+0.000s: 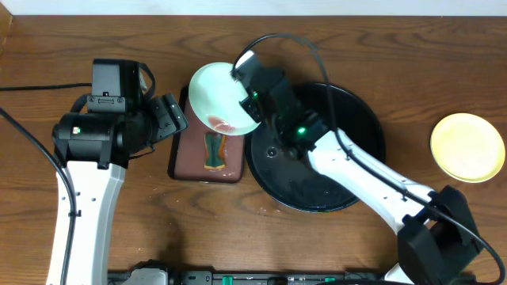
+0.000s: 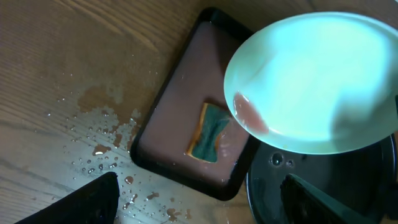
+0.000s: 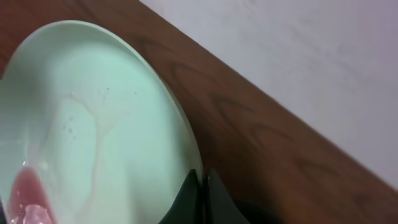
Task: Clean dirty plates on tray and stack at the side
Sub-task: 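Lift the pale green plate with the right gripper and tilt it to drain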
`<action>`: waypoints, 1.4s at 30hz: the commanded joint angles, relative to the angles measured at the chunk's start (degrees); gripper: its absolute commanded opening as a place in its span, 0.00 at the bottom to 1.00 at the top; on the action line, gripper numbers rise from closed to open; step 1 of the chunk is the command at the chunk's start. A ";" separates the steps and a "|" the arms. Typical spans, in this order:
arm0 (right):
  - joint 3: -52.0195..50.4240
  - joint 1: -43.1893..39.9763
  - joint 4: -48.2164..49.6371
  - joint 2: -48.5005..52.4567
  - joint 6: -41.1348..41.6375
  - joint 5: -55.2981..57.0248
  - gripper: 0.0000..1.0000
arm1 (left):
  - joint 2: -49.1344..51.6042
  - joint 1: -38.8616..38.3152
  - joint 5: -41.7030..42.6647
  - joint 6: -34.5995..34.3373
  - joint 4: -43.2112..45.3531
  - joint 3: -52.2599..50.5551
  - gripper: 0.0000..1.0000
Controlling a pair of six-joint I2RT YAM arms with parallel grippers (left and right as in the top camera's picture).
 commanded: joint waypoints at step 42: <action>0.33 11.52 12.15 -3.58 -26.53 26.71 0.01 | -0.09 0.17 0.11 0.39 -0.15 0.83 0.84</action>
